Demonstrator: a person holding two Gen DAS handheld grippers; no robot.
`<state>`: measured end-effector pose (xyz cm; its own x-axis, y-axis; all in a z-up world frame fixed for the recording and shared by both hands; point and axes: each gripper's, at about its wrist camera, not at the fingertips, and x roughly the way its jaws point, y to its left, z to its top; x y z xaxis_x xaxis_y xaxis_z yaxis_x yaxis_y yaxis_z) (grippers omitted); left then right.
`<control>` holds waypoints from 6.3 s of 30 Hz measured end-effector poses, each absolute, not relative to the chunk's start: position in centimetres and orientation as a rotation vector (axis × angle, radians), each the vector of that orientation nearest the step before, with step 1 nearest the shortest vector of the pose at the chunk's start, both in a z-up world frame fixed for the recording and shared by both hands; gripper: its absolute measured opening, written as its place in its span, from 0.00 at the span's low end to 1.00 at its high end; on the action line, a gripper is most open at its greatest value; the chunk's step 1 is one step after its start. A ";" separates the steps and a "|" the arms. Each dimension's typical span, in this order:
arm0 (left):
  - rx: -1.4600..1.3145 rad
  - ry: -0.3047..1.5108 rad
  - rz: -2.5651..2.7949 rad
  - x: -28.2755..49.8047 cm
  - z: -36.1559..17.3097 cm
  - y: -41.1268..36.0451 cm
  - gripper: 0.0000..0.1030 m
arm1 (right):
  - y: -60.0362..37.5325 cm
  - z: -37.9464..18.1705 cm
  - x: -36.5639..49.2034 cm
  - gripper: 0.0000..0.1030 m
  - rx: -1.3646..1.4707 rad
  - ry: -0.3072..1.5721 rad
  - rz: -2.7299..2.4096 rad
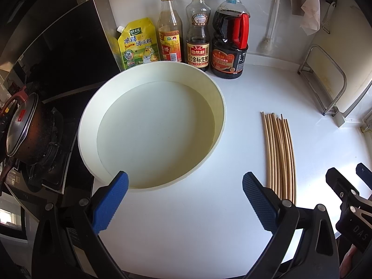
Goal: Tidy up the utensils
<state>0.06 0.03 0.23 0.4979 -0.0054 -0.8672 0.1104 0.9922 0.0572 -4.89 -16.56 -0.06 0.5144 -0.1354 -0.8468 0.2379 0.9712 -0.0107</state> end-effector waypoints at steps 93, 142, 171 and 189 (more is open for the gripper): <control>0.158 1.124 -0.202 3.4 -10.0 -9.3 0.94 | -25.1 -12.7 -0.2 0.92 0.053 1.165 -0.259; 0.190 1.190 -0.184 4.1 -14.0 -11.1 0.95 | -27.0 -13.5 -1.6 0.91 -0.038 1.096 -0.284; 0.127 1.178 -0.379 3.5 -10.0 -11.7 0.07 | -25.8 -11.1 -1.2 0.06 0.105 1.095 -0.093; 0.064 0.995 -0.265 8.3 0.4 1.9 0.07 | -12.0 -2.1 6.7 0.06 0.115 0.945 0.116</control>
<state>8.27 1.91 0.44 0.5154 -0.1919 -0.8352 0.2498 0.9659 -0.0677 6.72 -11.96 -2.09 0.5801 0.1493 -0.8007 -0.0491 0.9877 0.1486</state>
